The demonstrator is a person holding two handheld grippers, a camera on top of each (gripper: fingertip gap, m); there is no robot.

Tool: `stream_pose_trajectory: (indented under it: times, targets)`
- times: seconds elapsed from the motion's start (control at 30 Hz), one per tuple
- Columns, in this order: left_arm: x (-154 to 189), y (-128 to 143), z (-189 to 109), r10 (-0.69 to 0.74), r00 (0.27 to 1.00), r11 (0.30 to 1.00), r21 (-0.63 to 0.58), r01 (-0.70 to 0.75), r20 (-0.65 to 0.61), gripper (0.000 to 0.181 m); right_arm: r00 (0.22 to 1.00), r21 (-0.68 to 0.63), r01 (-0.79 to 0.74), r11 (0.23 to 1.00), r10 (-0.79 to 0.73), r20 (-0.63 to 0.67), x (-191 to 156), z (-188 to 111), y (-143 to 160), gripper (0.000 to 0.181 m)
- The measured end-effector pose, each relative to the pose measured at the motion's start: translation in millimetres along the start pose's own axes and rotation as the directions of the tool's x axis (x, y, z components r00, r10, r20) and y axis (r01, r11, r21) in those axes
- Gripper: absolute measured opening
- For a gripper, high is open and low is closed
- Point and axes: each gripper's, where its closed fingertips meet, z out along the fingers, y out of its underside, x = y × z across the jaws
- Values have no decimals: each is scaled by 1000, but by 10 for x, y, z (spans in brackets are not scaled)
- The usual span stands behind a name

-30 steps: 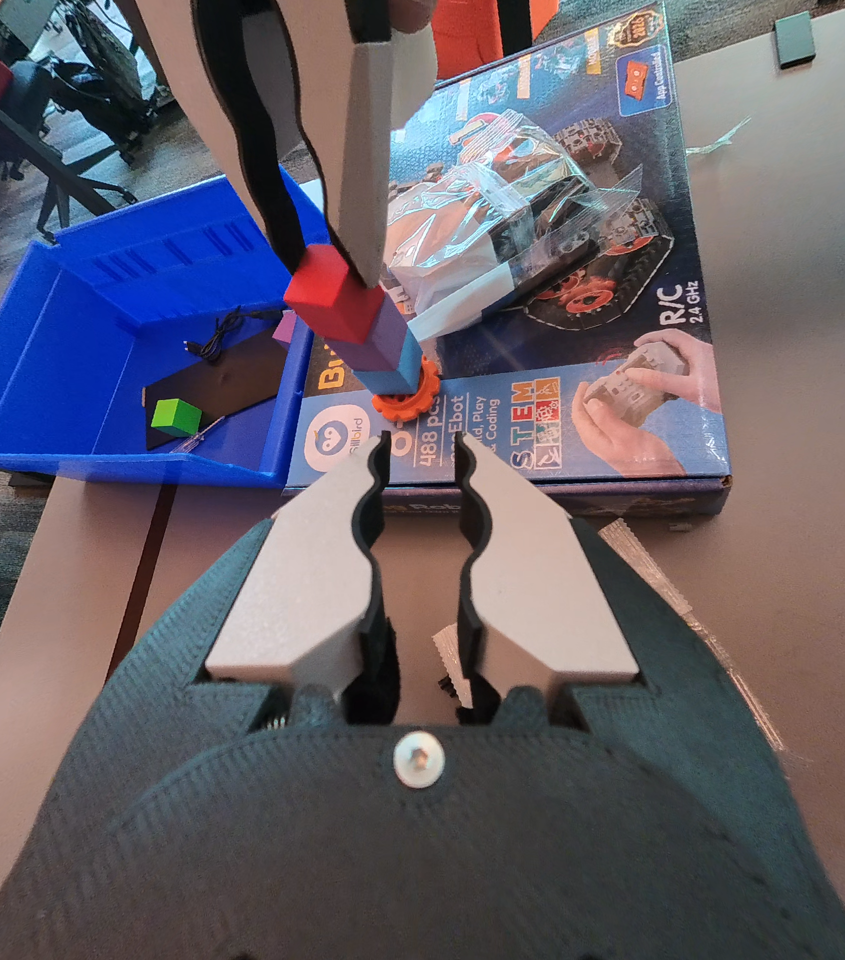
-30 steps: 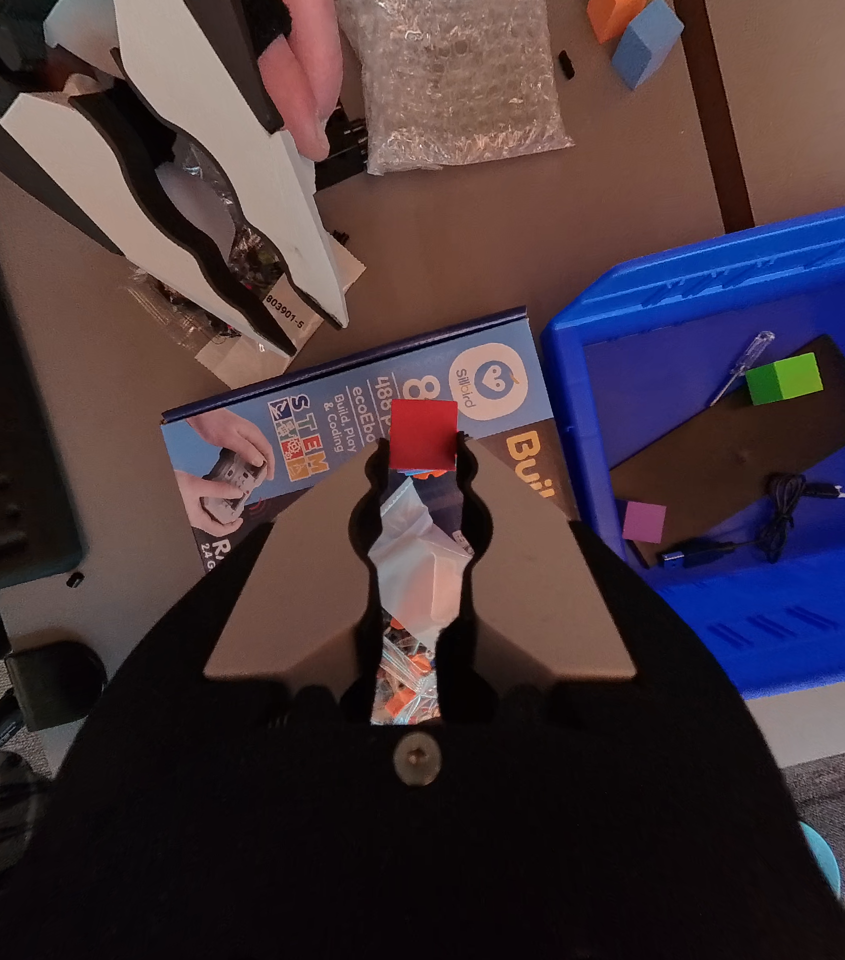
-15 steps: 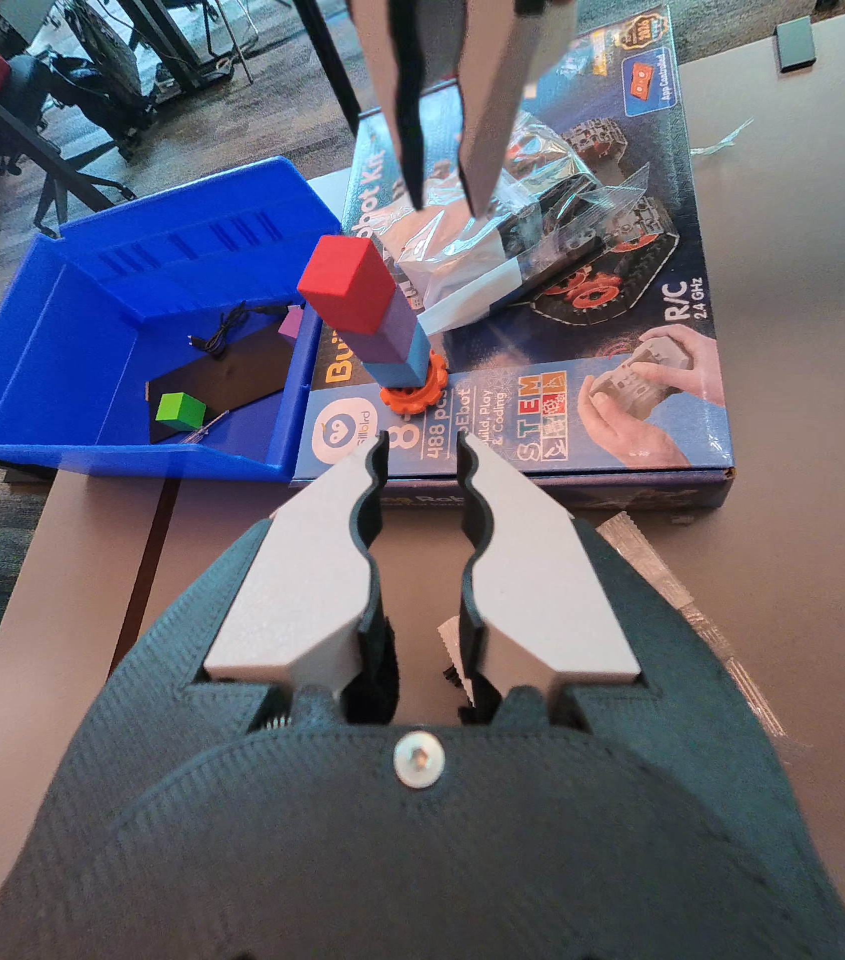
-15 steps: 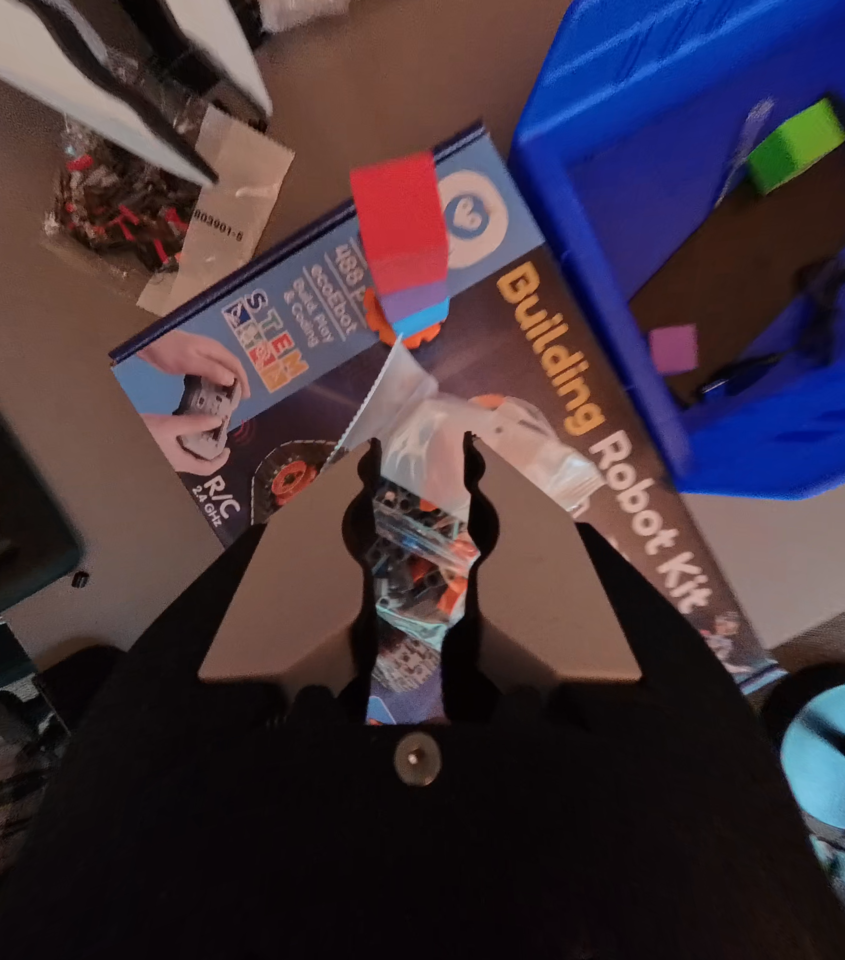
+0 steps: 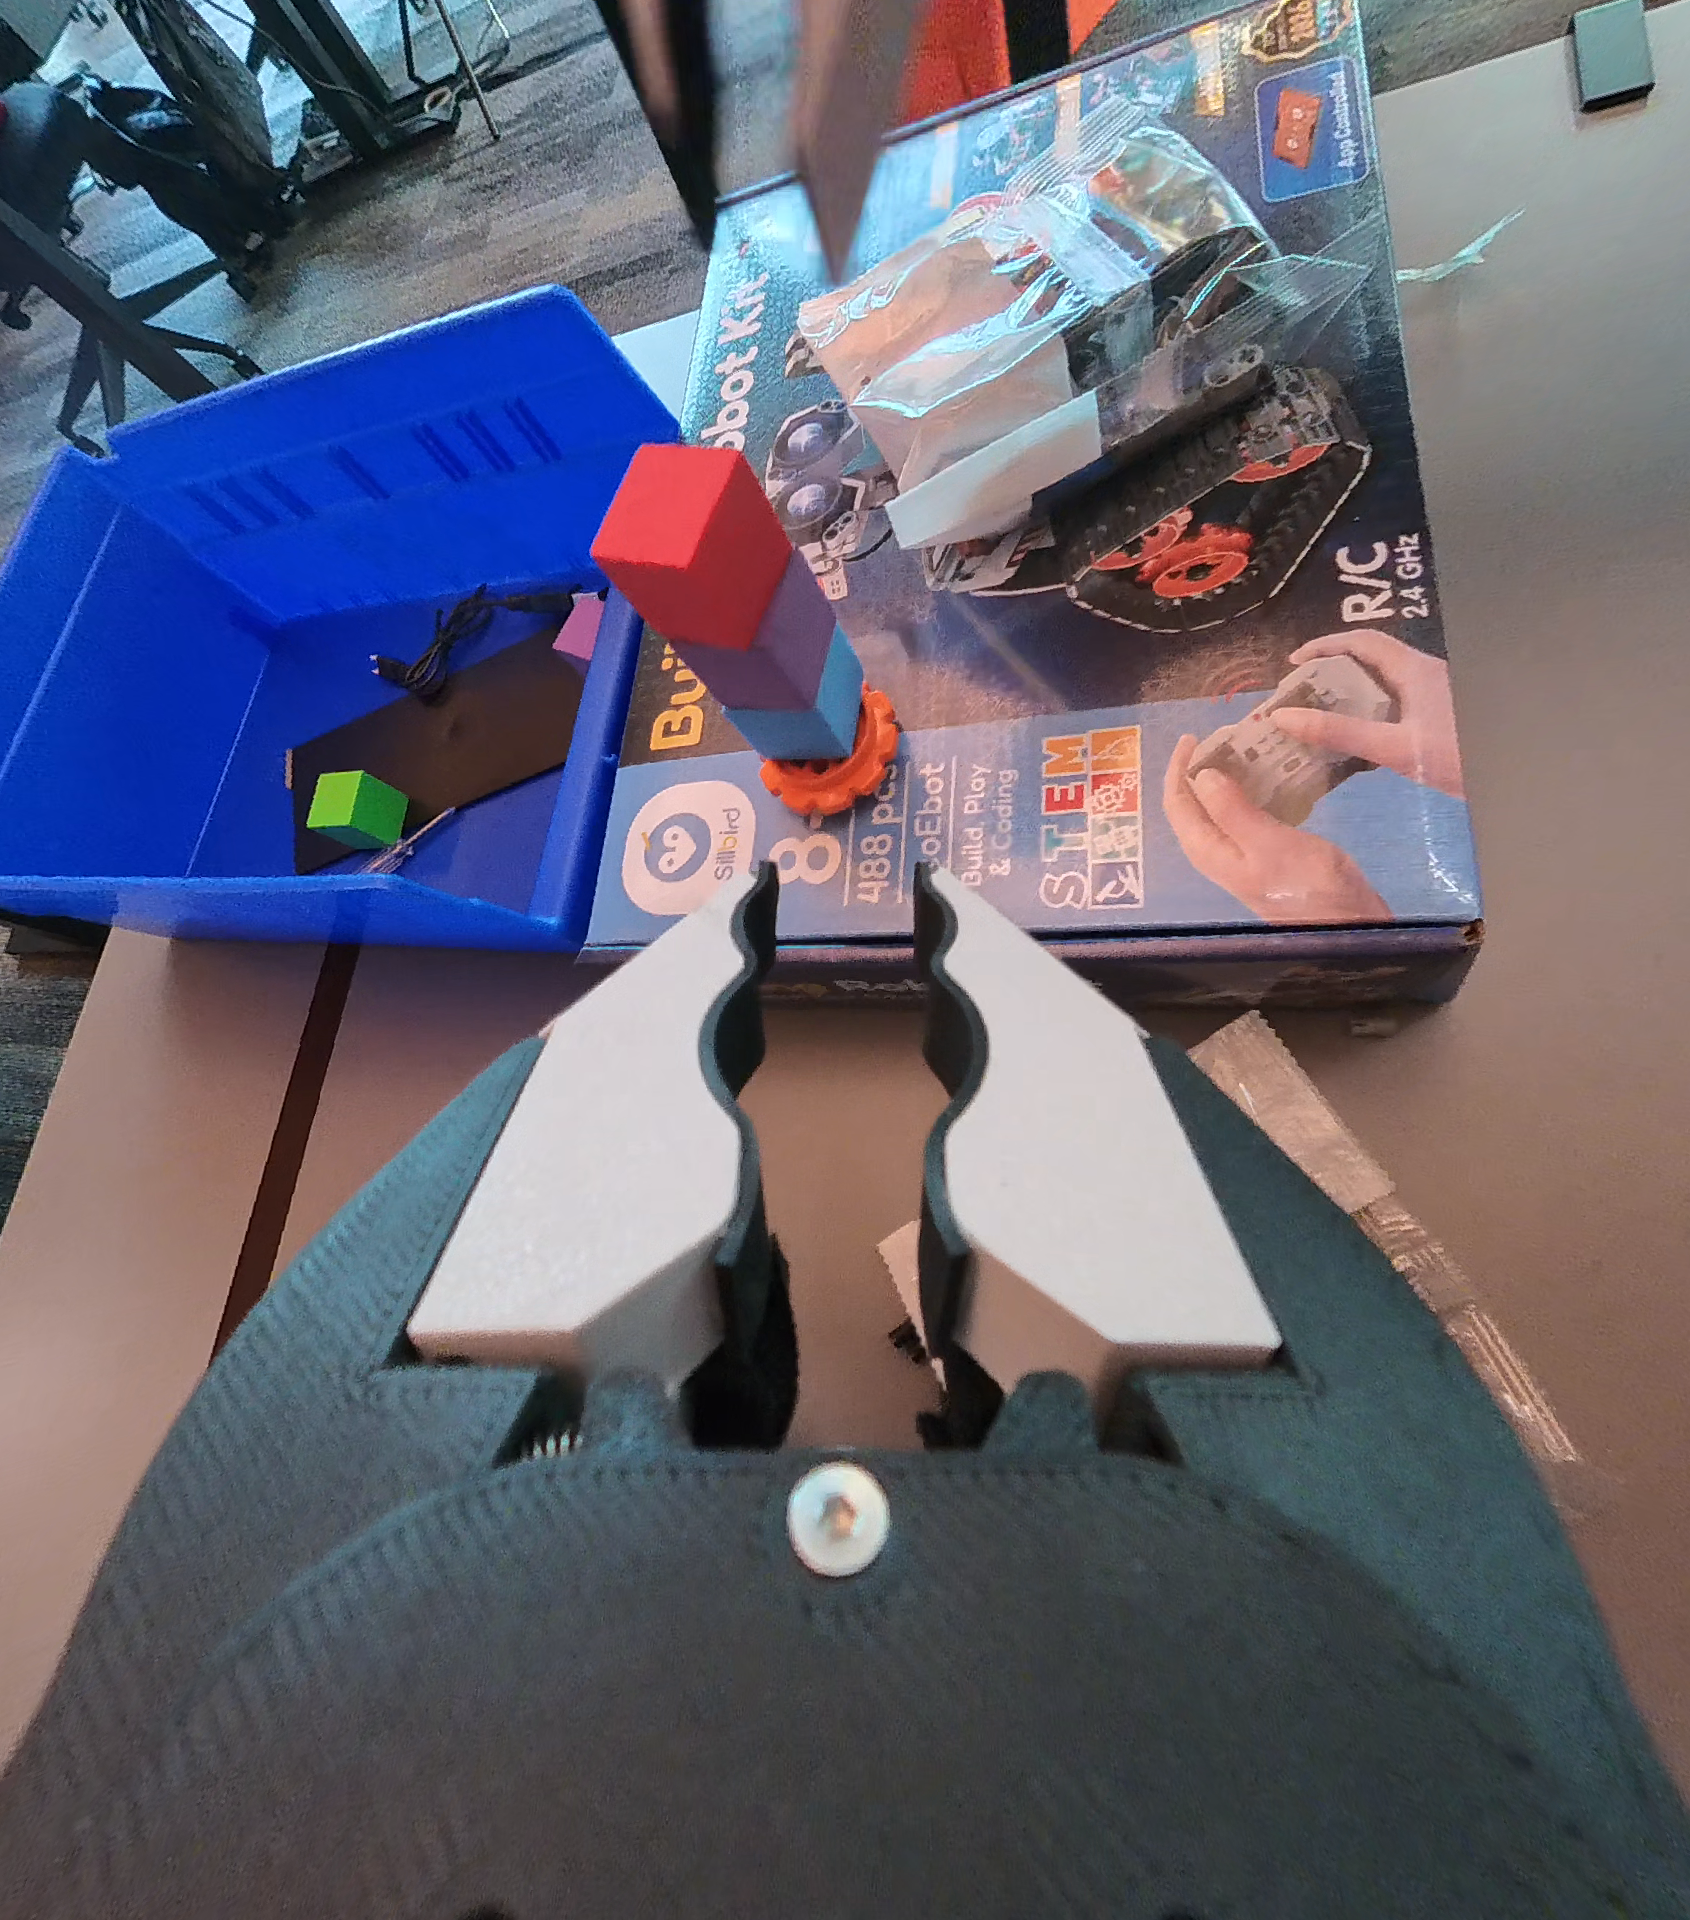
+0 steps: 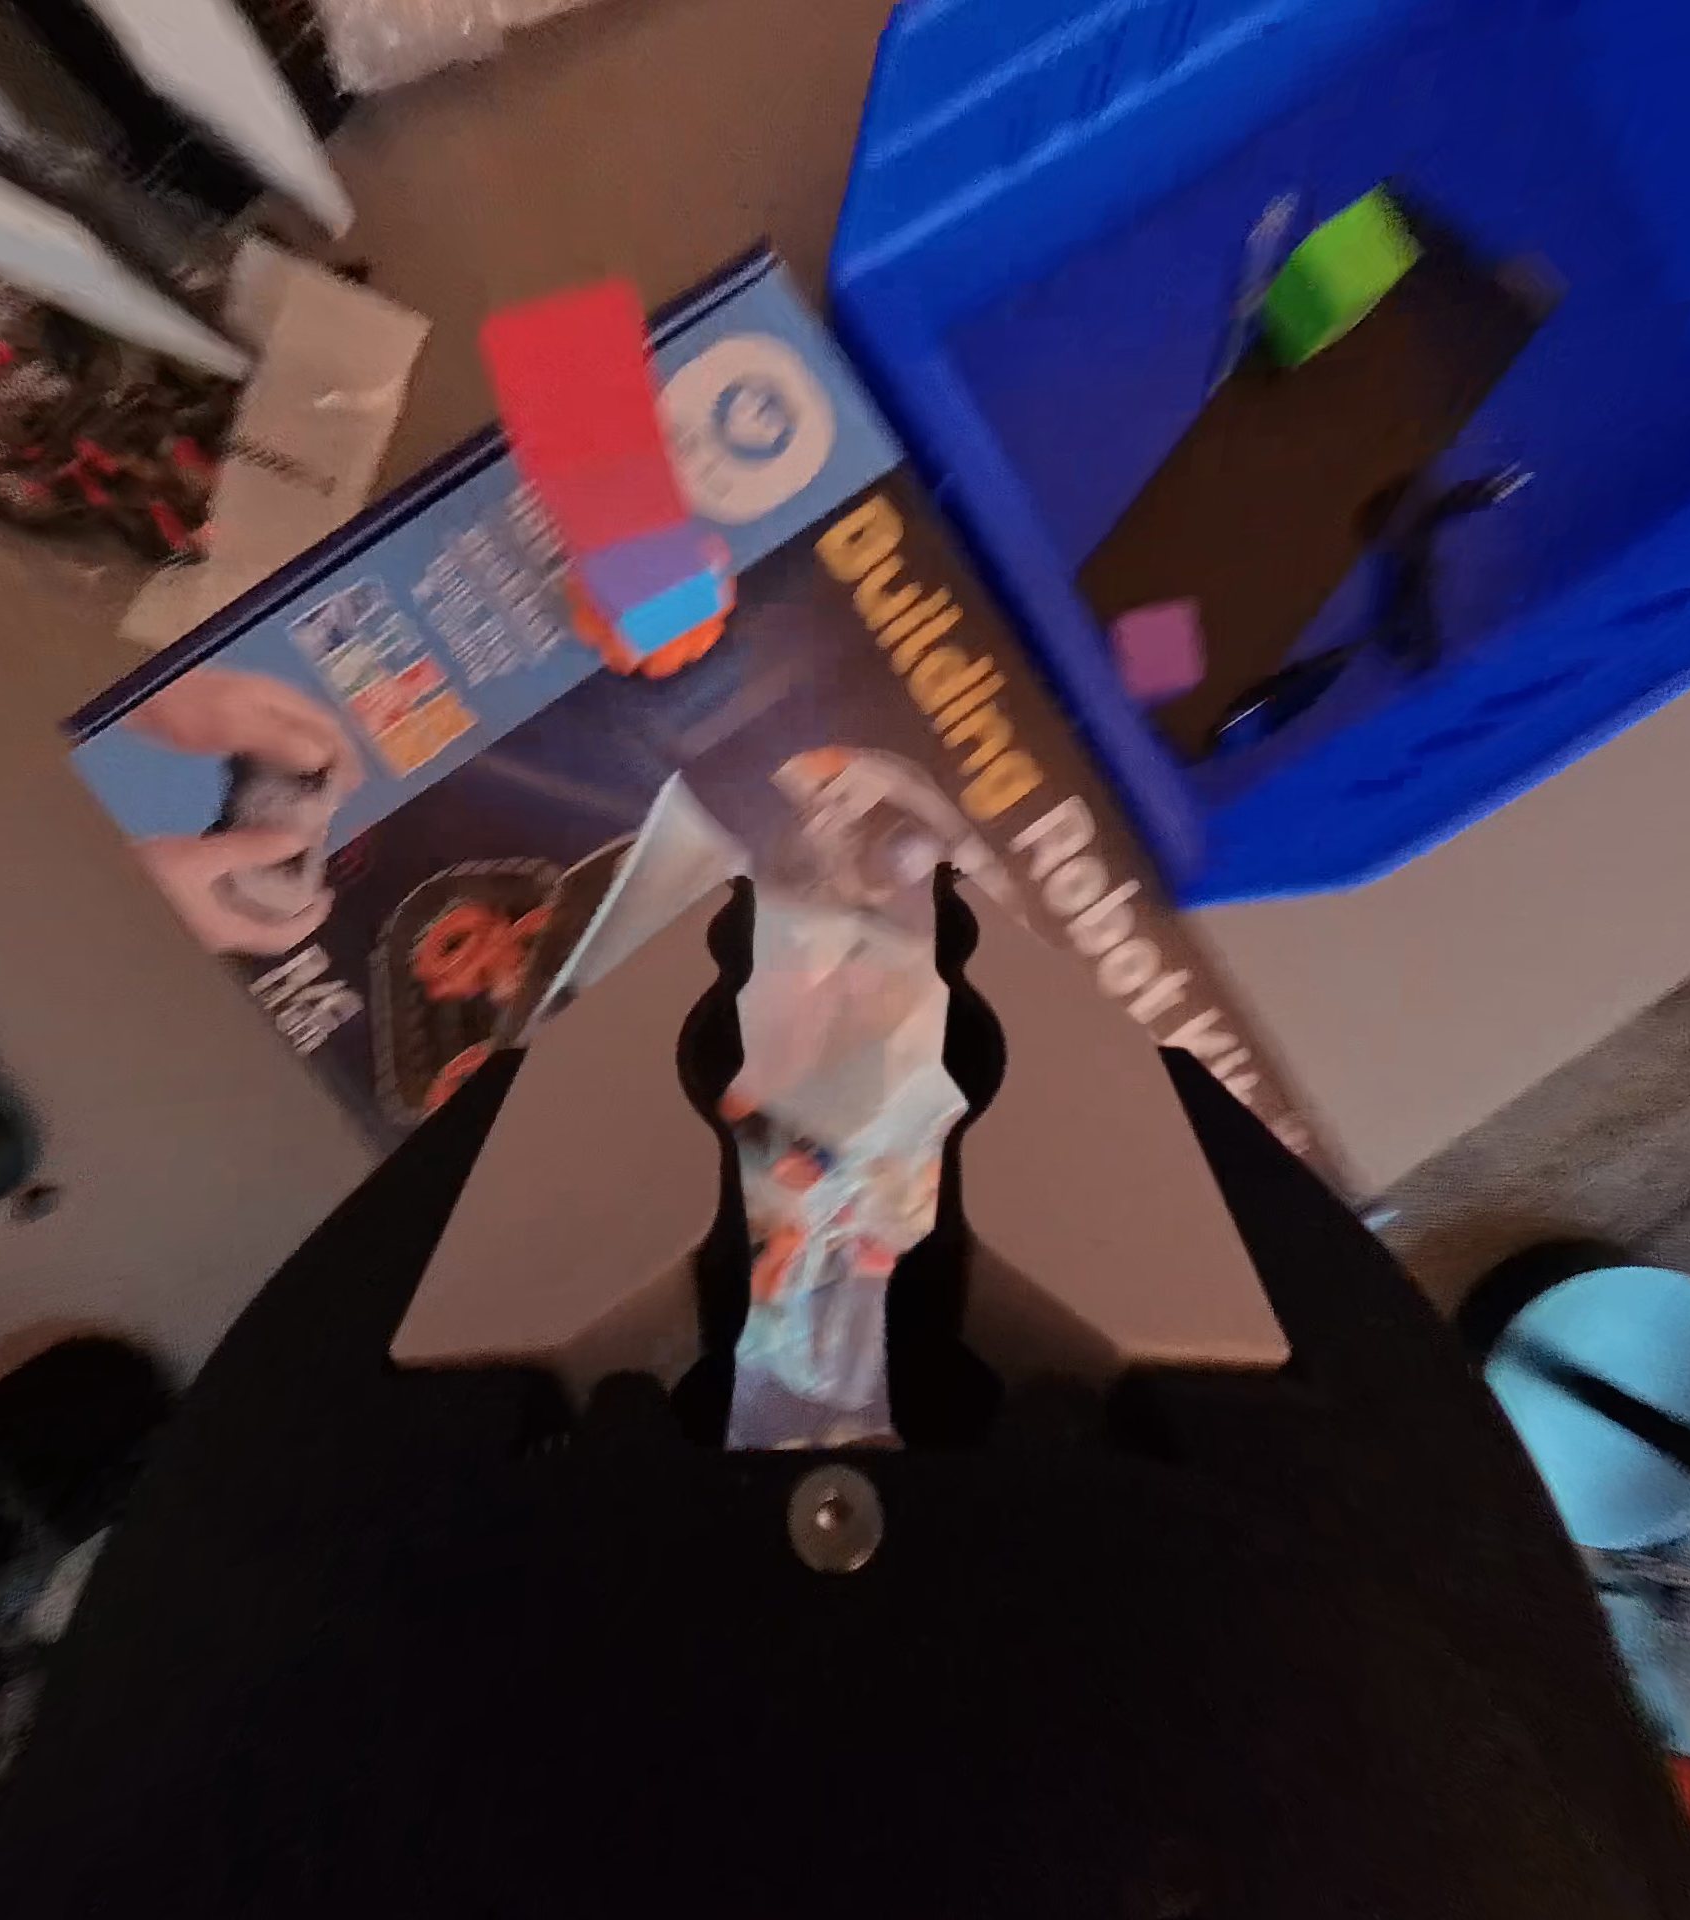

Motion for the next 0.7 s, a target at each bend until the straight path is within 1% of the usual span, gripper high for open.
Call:
stream_pose_trajectory:
  times: [0.07, 0.13, 0.2, 0.27, 0.3, 0.4, 0.5, 0.6, 0.67, 0.7]
  targets:
    - [-18, 23, -3, 3, 1000, 1000, -9, -3, 6, 24, 994, 31, 85, 996, -82, -78, 243, 26, -363, 36]
    - [-58, 50, -21, 8, 1000, 1000, -22, -7, 20, 24, 985, 73, 151, 986, -143, -97, 459, 154, -761, 38]
    - [-166, 116, -65, 14, 998, 998, -54, -11, 61, 24, 972, 51, 214, 976, -207, -110, 707, 384, -1043, 38]
    - [-325, 204, -144, 18, 993, 996, -89, -7, 116, 23, 955, -16, 274, 961, -274, -115, 963, 681, -1201, 42]
    - [-394, 228, -191, 7, 991, 996, -90, 5, 131, 23, 948, -57, 296, 953, -301, -108, 1084, 833, -1244, 43]
    - [-622, 307, -335, -35, 982, 995, -85, 52, 188, 23, 931, -126, 343, 931, -355, -87, 1376, 1253, -1339, 45]
    - [-787, 372, -453, -66, 972, 994, -73, 84, 226, 22, 921, -186, 374, 909, -387, -38, 1521, 1614, -1318, 45]
    - [-881, 411, -505, -81, 966, 993, -65, 100, 247, 21, 917, -274, 380, 884, -398, -14, 1630, 1861, -1209, 43]
    - [-912, 445, -499, -74, 963, 992, -75, 97, 260, 21, 923, -308, 365, 879, -385, -6, 1670, 1962, -1150, 28]
    - [-924, 465, -491, -65, 961, 992, -86, 91, 269, 21, 927, -306, 356, 883, -375, -5, 1670, 1982, -1148, 28]
